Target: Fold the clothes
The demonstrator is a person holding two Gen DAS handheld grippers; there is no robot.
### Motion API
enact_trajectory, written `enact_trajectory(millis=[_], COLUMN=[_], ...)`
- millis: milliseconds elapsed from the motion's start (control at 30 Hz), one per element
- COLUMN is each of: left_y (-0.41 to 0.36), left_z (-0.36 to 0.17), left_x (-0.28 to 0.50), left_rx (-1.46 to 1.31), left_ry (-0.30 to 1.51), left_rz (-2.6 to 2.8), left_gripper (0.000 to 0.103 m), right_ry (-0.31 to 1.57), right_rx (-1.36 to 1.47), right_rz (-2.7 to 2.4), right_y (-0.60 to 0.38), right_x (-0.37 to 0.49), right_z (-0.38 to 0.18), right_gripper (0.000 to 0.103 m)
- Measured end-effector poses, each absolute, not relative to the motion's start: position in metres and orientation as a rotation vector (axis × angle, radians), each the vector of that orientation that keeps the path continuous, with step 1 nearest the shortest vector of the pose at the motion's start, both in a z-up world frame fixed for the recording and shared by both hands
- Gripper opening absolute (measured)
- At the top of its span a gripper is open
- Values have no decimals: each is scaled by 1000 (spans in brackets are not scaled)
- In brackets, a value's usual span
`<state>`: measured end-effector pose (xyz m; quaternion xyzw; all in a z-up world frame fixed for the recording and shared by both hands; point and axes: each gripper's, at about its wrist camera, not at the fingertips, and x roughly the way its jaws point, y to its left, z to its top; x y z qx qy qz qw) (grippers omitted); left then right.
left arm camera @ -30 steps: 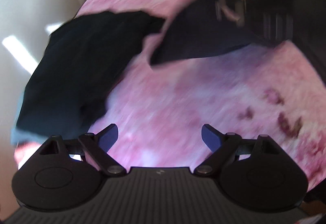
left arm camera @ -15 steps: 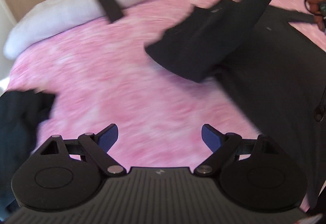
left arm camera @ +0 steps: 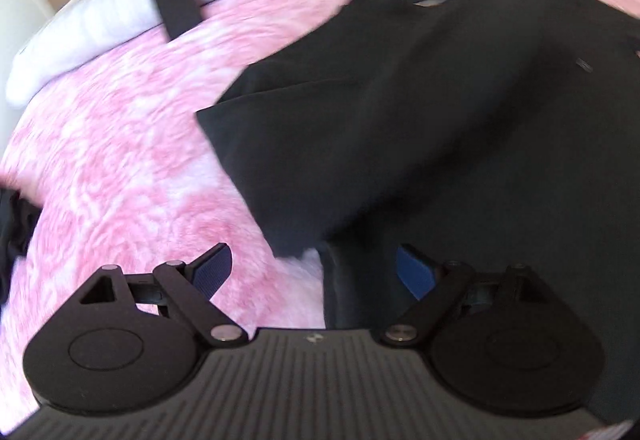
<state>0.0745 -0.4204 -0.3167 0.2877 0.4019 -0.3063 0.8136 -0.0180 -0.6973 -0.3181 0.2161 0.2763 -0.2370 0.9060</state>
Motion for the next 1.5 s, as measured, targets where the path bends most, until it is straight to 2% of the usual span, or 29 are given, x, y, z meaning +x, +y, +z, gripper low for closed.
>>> enact_trajectory(millis=[167,233,300,333,367,400,433,500,633,733,900,933,1033,1067,1267,1500], left_y=[-421,-422,-423,-423,-422,-420,-418,-414,-412,-413,-410,-410,-409,-409,-417,-417], left_z=[-321,-323,-325,-325,-324,-324,-323,-322,-323,-327,-331,-332,-333,-333,-334,-334], left_x=[92,96,97,97,97,98,99,98,99,100,103,103,100,99,95,99], left_rx=[551,558,570,578,582,576,569,564,568,563,522,519,531,537,556,617], left_ry=[864,862,854,848,844,845,847,853,838,823,813,806,786,780,737,709], left_rz=[-540,-529,-539,-547,-555,-561,-566,-572,-604,-616,-612,-613,-615,-615,-578,-486], left_gripper=[87,87,87,87,87,87,87,87,87,87,89,89,90,90,90,90], right_ry=[757,824,872,872,873,878,884,898,893,846,769,757,768,768,707,859], right_rx=[433,434,310,206,102,-5,-118,-361,-899,-1185,-1333,-1345,-1339,-1328,-1211,-1228], right_rz=[-450,-407,-349,-297,-243,-194,-147,-53,120,231,326,341,367,363,111,146], right_y=[-711,-705,-683,-668,-654,-644,-633,-615,-601,-604,-611,-611,-611,-611,-629,-636], right_x=[-27,-21,-10,-3,4,10,14,21,21,12,1,0,-4,-5,-14,-57], right_z=[-366,-371,-369,-366,-366,-369,-373,-383,-417,-440,-463,-467,-469,-466,-403,-420], right_gripper=[9,9,10,19,50,64,74,74,74,74,53,45,10,6,6,6])
